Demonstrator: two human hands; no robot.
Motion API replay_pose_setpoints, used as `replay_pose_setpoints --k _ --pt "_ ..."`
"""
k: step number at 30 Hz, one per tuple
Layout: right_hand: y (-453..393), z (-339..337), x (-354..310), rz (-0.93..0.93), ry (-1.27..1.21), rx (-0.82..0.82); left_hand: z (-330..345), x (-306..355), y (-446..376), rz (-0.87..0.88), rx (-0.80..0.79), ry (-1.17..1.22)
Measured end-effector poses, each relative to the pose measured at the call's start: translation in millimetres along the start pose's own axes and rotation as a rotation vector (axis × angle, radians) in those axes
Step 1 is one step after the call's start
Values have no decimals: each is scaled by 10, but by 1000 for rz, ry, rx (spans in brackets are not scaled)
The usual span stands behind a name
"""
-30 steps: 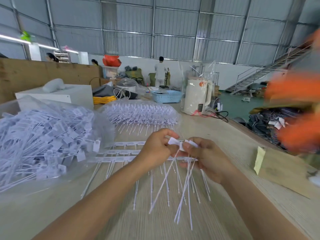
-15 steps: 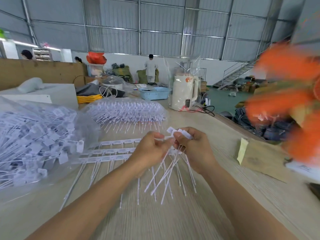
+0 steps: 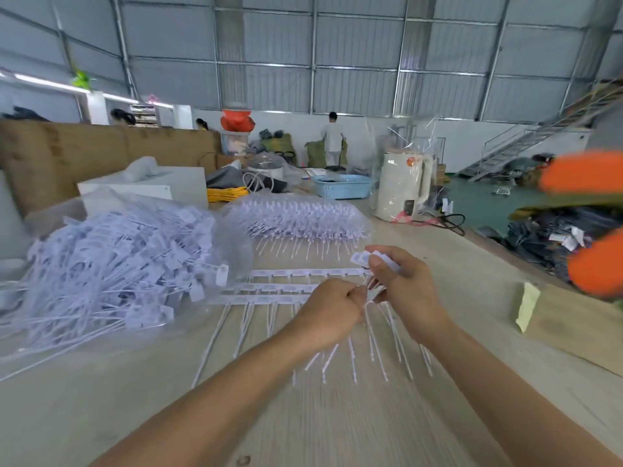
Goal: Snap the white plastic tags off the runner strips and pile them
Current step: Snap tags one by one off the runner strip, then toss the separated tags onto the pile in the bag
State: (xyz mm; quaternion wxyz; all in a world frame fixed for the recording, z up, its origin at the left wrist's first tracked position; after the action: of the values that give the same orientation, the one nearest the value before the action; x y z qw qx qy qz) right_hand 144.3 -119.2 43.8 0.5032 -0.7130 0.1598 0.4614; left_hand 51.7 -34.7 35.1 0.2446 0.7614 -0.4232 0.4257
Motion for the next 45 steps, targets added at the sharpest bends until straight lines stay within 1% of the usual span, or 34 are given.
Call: replay_pose_setpoints --k 3,5,9,13,16,18,20,22,23,25,26,29,31,34,36,38,40,42,45 --pt "12 395 -116 2 -9 -90 -360 -189 200 8 101 22" --pt "21 745 -206 -11 -36 -148 -618 -361 373 18 189 -17" --pt "87 1553 -375 -54 -80 -289 -1162 -757 694 -9 307 -107" --pt "109 2255 -447 -40 -93 -413 -1796 -1091 907 -40 533 -224" --pt "85 2697 -451 -53 -86 -514 -2201 -1344 940 -105 678 -224" --pt "57 2918 -419 -85 7 -581 -2446 -1502 875 -172 772 -192" --pt "25 3042 -355 -117 78 -610 -2692 -1642 737 -236 877 -161" --pt "-11 3091 -270 -163 156 -618 -2901 -1705 568 -235 953 -136" --pt "-28 3095 -221 -182 190 -624 -2982 -1708 488 -232 981 -161" --pt "-64 3076 -125 -212 253 -629 -3122 -1703 332 -259 1039 -285" --pt "-84 3058 -77 -222 284 -626 -3174 -1701 255 -294 1045 -361" --pt "-116 2978 54 -251 363 -643 -3236 -1770 50 -435 986 -561" --pt "-112 2921 121 -276 400 -662 -3167 -1798 -61 -430 948 -593" --pt "-82 2863 193 -332 458 -696 -2942 -1783 -189 -359 839 -689" --pt "-60 2846 208 -369 486 -711 -2937 -1790 -223 -374 812 -769" --pt "-35 2836 213 -388 512 -725 -3029 -1817 -223 -479 797 -862" --pt "-11 2815 203 -385 524 -741 -3097 -1817 -206 -594 745 -998" --pt "13 2783 182 -386 545 -776 -3103 -1763 -205 -674 701 -1083" --pt "26 2697 134 -401 579 -804 -2977 -1537 -151 -703 692 -1222"
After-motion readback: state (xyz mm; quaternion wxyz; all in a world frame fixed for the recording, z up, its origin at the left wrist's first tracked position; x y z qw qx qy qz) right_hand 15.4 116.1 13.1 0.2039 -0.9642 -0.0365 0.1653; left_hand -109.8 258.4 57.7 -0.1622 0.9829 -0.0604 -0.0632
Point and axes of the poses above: each hand's wrist, its own y-axis away from the middle knuckle, its own z-axis out of the palm, x = y × z, the point moved 4 cm from there along -y, towards the middle knuckle, and after that the axes turned 11 degrees about -z, right-handed, at the moved point
